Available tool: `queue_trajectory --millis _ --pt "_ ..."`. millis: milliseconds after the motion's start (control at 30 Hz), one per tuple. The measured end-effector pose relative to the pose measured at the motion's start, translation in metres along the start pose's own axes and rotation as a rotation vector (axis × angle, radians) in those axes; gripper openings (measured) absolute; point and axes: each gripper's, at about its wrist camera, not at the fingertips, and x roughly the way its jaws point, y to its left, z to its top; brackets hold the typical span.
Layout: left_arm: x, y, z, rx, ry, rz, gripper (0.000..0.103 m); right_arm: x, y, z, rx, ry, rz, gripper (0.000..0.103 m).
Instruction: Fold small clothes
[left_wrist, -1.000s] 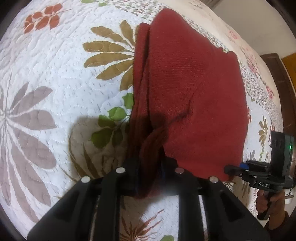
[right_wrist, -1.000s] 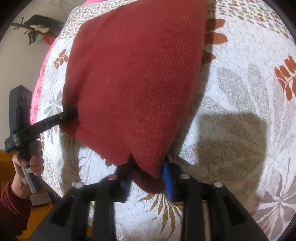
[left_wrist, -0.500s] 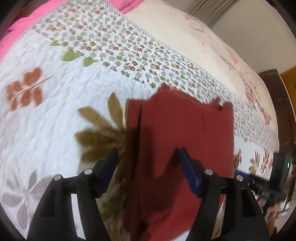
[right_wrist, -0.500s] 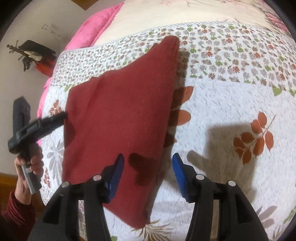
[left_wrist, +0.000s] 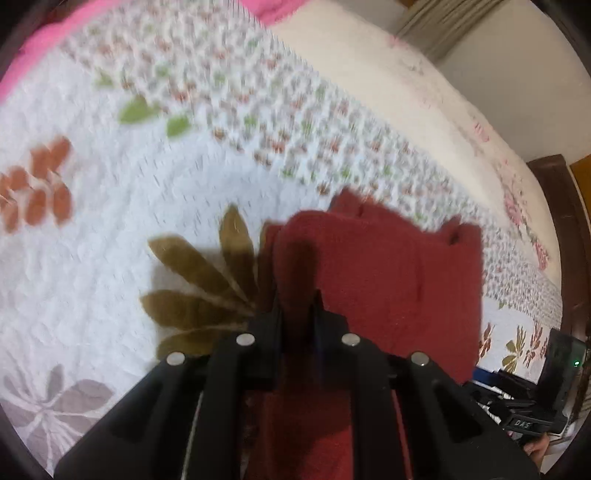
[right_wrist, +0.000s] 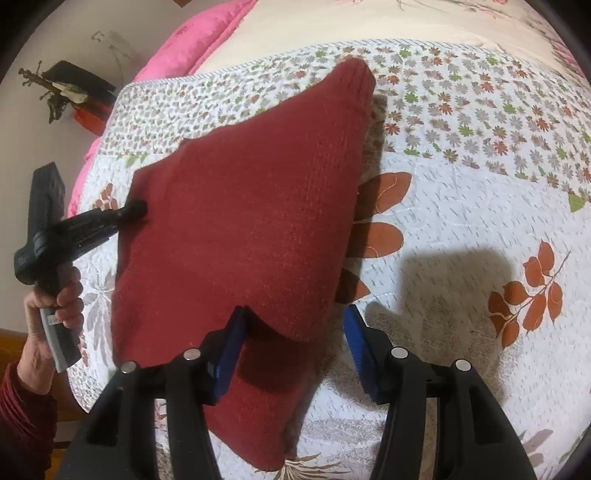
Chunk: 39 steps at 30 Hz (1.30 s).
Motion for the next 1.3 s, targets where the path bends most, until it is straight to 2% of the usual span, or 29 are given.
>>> queue_trajectory --millis 33,67,133,167,200,267,300,433,600,767,833,867,900,967,1000,1067,1133,1300 --pt "-0.002 -0.002 0.000 0.005 -0.004 -0.007 0.016 0.000 0.000 0.000 0.002 0.000 0.002 0.055" --pt "-0.008 -0.003 0.001 0.000 -0.007 -0.035 0.024 -0.002 0.000 0.000 0.002 -0.002 0.005 0.055" --pt "-0.017 -0.002 0.001 -0.018 -0.009 -0.065 0.050 -0.008 -0.002 0.000 0.000 -0.010 0.002 0.055" --pt "-0.024 -0.001 0.000 -0.025 -0.002 -0.084 0.077 -0.011 -0.002 -0.001 -0.001 -0.016 0.005 0.057" --pt "-0.028 0.001 -0.002 -0.028 0.007 -0.099 0.091 -0.015 -0.003 -0.001 -0.002 -0.024 0.014 0.060" --pt "-0.030 0.003 -0.009 -0.019 0.046 -0.126 0.091 -0.021 -0.003 0.000 -0.004 -0.039 0.033 0.072" --pt "-0.026 0.003 -0.013 -0.010 0.077 -0.126 0.091 -0.022 -0.003 0.000 -0.002 -0.041 0.041 0.073" --pt "-0.003 0.013 -0.023 0.003 0.168 -0.114 0.091 -0.017 -0.003 0.001 0.009 -0.030 0.054 0.073" --pt "0.033 0.012 -0.021 -0.024 0.238 -0.252 0.091 0.003 -0.002 0.002 0.018 0.006 0.083 0.078" --pt "0.055 0.010 -0.013 -0.054 0.261 -0.281 0.092 0.026 -0.006 0.004 0.042 0.038 0.109 0.078" --pt "0.055 0.006 -0.015 -0.038 0.252 -0.281 0.085 0.038 -0.008 0.007 0.059 0.052 0.140 0.078" --pt "0.053 0.002 -0.016 -0.021 0.248 -0.282 0.067 0.045 -0.009 0.009 0.076 0.063 0.162 0.078" --pt "0.052 0.000 -0.017 -0.021 0.251 -0.299 0.053 0.050 -0.008 0.010 0.085 0.071 0.175 0.078" --pt "0.051 -0.002 -0.019 -0.047 0.256 -0.323 0.044 0.056 -0.005 0.010 0.098 0.074 0.192 0.070" --pt "0.052 -0.004 -0.018 -0.049 0.254 -0.313 0.042 0.056 -0.004 0.011 0.096 0.069 0.186 0.067" --pt "0.049 -0.009 -0.020 -0.042 0.246 -0.302 0.038 0.048 -0.001 0.009 0.091 0.051 0.193 0.051" --pt "0.046 -0.016 -0.021 -0.038 0.236 -0.301 0.036 0.040 -0.003 0.008 0.100 0.040 0.226 0.044" --pt "0.027 -0.042 -0.030 -0.025 0.217 -0.324 0.033 0.004 0.002 -0.004 0.066 0.000 0.219 0.041"
